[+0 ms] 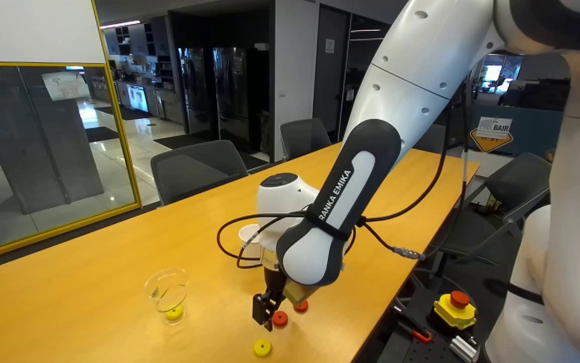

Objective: Pick the orange rings and put them in the white cup and put the yellow rings in the clear cup

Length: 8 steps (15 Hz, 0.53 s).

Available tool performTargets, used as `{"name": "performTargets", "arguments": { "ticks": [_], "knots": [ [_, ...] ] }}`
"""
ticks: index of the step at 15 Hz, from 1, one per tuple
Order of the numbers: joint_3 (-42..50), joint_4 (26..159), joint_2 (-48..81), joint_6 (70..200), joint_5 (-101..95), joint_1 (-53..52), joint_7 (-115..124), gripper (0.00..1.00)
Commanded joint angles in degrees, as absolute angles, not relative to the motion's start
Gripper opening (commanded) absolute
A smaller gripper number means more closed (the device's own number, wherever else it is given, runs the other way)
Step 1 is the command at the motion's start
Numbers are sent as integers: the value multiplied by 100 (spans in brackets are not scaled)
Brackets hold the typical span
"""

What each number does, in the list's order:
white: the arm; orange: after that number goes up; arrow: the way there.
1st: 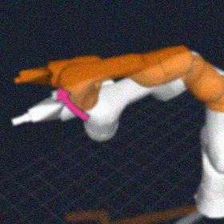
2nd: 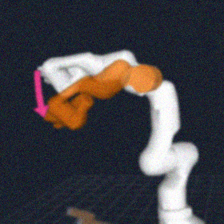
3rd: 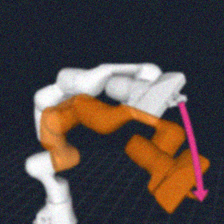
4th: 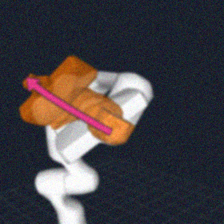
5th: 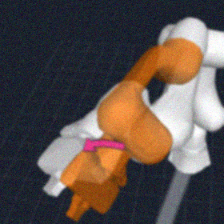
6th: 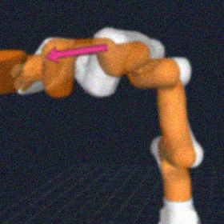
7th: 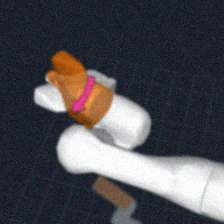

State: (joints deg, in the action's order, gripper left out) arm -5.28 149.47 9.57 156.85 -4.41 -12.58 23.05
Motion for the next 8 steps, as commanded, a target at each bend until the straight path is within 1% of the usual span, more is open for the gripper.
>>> {"name": "performTargets", "arguments": {
  "ticks": [1, 8],
  "knots": [
    [-565, 14808, 1126, 15788, -449, -1341, 2363, 100],
    [-523, 14566, 1437, 15725, -397, -1324, 2222, 100]
  ]
}}
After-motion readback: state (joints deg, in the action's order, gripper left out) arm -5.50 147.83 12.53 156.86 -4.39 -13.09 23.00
